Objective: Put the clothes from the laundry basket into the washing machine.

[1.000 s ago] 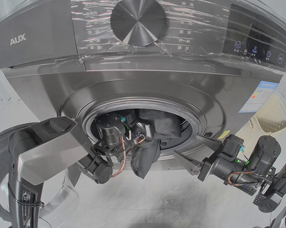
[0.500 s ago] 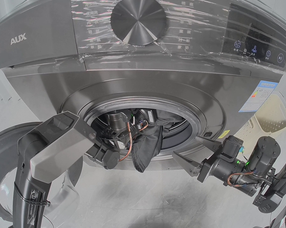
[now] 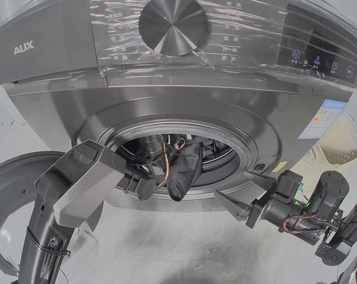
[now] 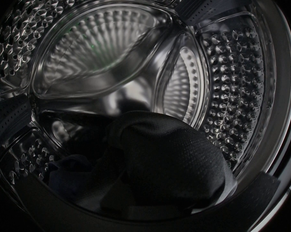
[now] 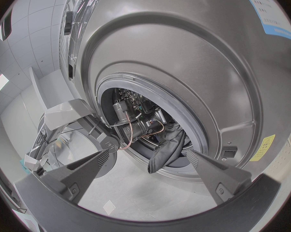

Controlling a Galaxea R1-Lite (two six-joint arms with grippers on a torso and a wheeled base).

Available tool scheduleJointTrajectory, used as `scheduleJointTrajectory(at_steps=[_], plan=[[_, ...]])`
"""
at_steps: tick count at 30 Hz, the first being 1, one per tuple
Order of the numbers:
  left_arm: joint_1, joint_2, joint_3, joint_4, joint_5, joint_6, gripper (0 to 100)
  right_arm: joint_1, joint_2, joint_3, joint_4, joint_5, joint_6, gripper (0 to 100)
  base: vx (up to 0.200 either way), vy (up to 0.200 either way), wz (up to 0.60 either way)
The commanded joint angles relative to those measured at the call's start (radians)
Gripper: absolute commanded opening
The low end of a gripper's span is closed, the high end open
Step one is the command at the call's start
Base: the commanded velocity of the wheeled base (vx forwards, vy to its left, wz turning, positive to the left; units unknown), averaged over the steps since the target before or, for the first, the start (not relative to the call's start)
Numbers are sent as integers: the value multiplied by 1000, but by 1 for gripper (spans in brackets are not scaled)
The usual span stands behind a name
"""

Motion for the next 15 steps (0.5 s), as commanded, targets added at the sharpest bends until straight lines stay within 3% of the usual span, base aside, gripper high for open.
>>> scheduleJointTrajectory(at_steps=[1, 2, 3, 7, 15], plan=[[1, 29, -23, 2, 9, 0, 0, -1, 8, 0, -2, 0, 0, 100, 0, 0, 0], [1, 26, -20, 3, 9, 0, 0, -1, 9, -2, -2, 0, 0, 100, 0, 0, 0], [1, 22, -17, 5, 9, 0, 100, -1, 9, -2, -2, 0, 0, 100, 0, 0, 0], [-7, -11, 33, 6, 23, -2, 100, -1, 9, -2, -2, 0, 0, 100, 0, 0, 0], [-42, -179, 314, 95, 9, 2, 100, -1, 8, -5, -2, 0, 0, 100, 0, 0, 0]])
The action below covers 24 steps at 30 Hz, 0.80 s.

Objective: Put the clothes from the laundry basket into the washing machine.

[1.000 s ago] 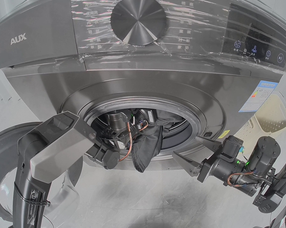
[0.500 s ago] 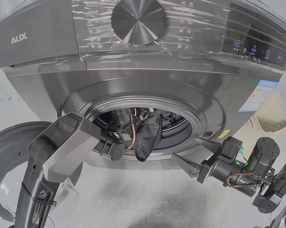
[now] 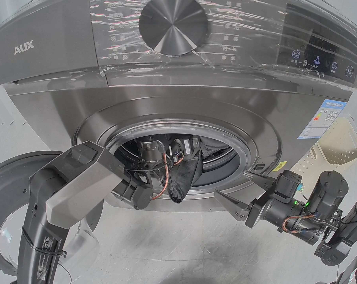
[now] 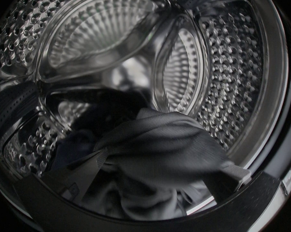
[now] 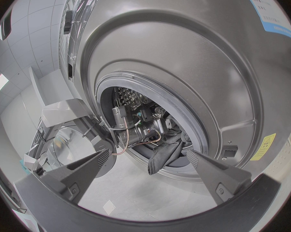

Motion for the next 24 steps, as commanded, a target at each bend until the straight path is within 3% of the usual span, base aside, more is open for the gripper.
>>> scheduleJointTrajectory(at_steps=[1, 8, 10, 24], plan=[[-35, -151, 191, 71, -14, 2, 100, 1, 1, -2, 0, 0, 0, 100, 0, 0, 0], [-58, -180, 308, 104, -37, 9, 100, 1, -1, -2, 0, 0, 0, 100, 0, 0, 0], [-64, -185, 317, 100, -67, 6, 100, 1, -2, -2, 1, 0, 0, 100, 0, 0, 0], [-30, -58, 185, 103, -76, 8, 100, -1, 2, -8, 0, 0, 0, 100, 0, 0, 0]])
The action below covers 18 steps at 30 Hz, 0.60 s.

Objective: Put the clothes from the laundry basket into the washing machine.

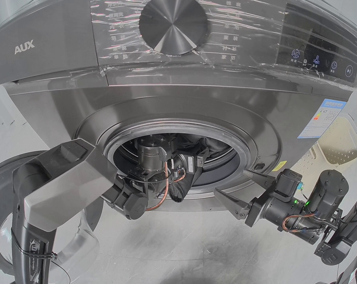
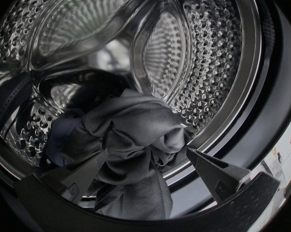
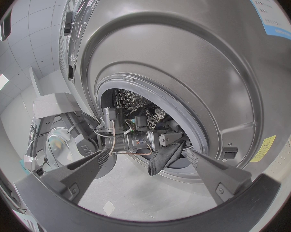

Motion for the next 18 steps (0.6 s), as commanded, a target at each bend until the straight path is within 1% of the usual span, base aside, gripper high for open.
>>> scheduleJointTrajectory(at_steps=[1, 5, 6, 9, 13, 15, 16, 18], plan=[[21, 97, -65, 2, 0, 3, 100, -2, 5, -1, -1, 0, 0, 100, 0, 0, 0], [34, 113, -90, 36, 2, 8, 100, -2, 5, -6, -1, 0, 0, 100, 0, 0, 0], [37, 113, -90, 49, 2, 9, 0, -2, 5, -6, -1, 0, 0, 100, 0, 0, 0], [40, 123, -114, 74, -1, 9, 0, -2, 5, -7, -1, 0, 0, 100, 0, 0, 0], [46, 160, -209, 79, 3, 2, 0, -4, 6, -9, -1, 0, 0, 100, 0, 0, 0], [52, 183, -268, 76, 17, -4, 0, -4, 8, -12, -1, 0, 0, 100, 0, 0, 0], [54, 195, -304, 74, 31, -9, 0, -5, 8, -13, -1, 0, 0, 100, 0, 0, 0], [57, 215, -372, 68, 68, -27, 0, -5, 8, -16, -1, 0, 0, 100, 0, 0, 0]])
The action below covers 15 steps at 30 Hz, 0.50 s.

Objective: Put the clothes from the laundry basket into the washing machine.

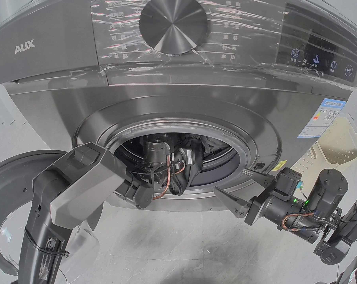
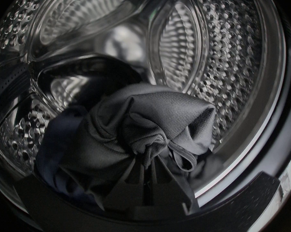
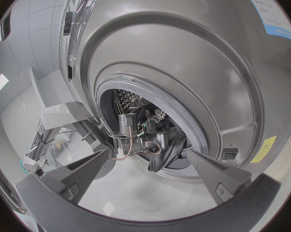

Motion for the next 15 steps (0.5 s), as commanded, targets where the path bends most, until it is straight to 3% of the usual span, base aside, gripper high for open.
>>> scheduleJointTrajectory(at_steps=[1, 6, 14, 15], plan=[[18, 77, -172, -8, 65, -37, 0, -3, 3, -8, -1, 0, 0, 100, 0, 0, 0], [25, 85, -259, -9, 93, -69, 0, -3, 3, -8, -1, 0, 0, 100, 0, 0, 0], [29, 85, -276, -28, 96, -79, 0, -6, 3, -8, -1, 0, 0, 100, 0, 0, 0], [27, 83, -271, -28, 96, -79, 100, -6, 3, -9, -1, 2, 0, 100, 0, 0, 0]])
